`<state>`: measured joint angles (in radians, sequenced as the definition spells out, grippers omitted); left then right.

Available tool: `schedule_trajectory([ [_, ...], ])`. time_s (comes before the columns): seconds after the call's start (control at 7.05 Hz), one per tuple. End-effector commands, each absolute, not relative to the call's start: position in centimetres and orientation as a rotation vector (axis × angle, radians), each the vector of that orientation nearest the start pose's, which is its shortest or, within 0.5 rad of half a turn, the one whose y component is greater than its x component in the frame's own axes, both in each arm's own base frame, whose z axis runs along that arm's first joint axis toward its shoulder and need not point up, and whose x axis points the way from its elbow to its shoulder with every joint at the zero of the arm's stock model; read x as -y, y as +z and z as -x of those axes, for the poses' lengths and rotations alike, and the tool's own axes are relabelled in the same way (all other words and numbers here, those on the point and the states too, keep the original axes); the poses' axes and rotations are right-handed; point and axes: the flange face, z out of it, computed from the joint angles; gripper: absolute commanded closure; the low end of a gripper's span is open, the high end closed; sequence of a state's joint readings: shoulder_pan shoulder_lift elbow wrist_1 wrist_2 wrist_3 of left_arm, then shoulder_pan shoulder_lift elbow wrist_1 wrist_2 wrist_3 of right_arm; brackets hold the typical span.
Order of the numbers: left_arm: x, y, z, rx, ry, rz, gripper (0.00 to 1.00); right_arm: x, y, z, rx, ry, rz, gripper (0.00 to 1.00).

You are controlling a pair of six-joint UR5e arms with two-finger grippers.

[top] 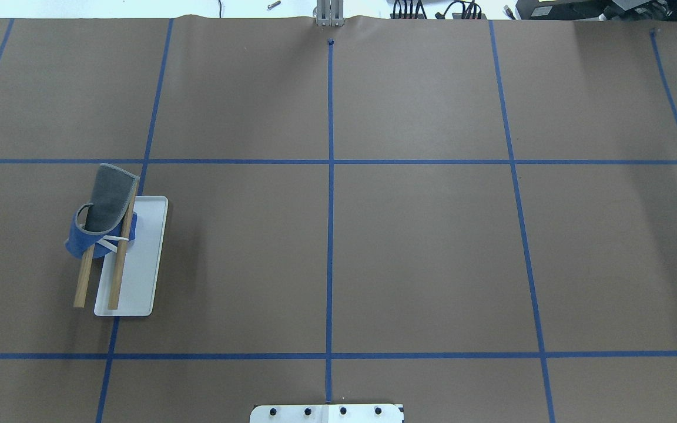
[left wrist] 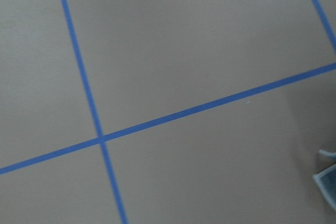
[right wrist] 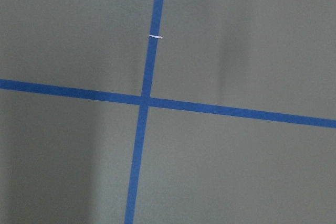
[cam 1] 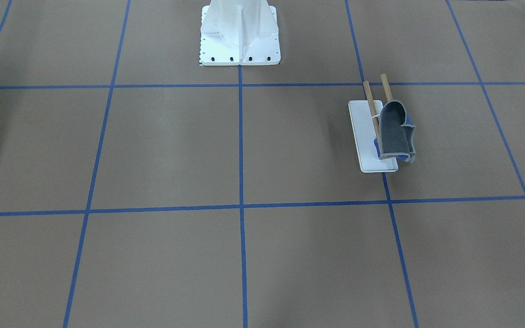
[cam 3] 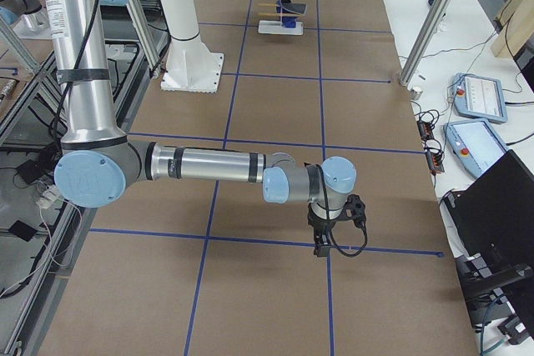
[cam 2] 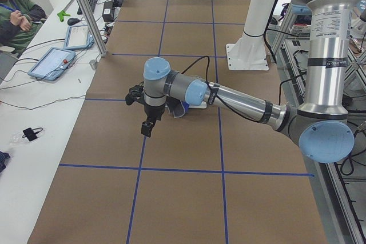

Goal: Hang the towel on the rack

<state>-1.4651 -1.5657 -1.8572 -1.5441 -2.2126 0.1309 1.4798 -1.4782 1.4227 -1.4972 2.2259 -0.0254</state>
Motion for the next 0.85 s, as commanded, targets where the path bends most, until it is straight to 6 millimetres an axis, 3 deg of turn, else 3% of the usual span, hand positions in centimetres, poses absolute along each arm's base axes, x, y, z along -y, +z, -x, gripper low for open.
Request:
schedule_trajectory([
  [0.0, 49.5, 62.7, 4.9, -0.631, 0.363, -0.120, 0.00, 53.2, 67.1, -5.3, 0.658, -0.062, 0.020, 0.00],
  [0.14, 49.4, 63.7, 6.4, -0.627, 0.344, -0.164, 0.00, 53.0, 66.1, -6.1, 0.660, -0.114, -0.022, 0.00],
  [0.28, 48.1, 65.3, 6.5, -0.632, 0.330, -0.138, 0.00, 52.7, 66.3, -6.8, 0.660, -0.160, -0.034, 0.00],
  [0.43, 48.0, 65.0, 6.4, -0.673, 0.325, -0.143, 0.00, 52.8, 66.2, -6.9, 0.658, -0.159, -0.032, 0.00],
  [0.57, 46.1, 66.2, 5.6, -0.786, 0.311, -0.132, 0.00, 52.7, 65.6, -6.9, 0.658, -0.162, -0.042, 0.00],
  [0.71, 45.9, 66.3, 5.5, -0.797, 0.307, -0.128, 0.00, 52.7, 65.5, -6.9, 0.657, -0.163, -0.045, 0.00],
])
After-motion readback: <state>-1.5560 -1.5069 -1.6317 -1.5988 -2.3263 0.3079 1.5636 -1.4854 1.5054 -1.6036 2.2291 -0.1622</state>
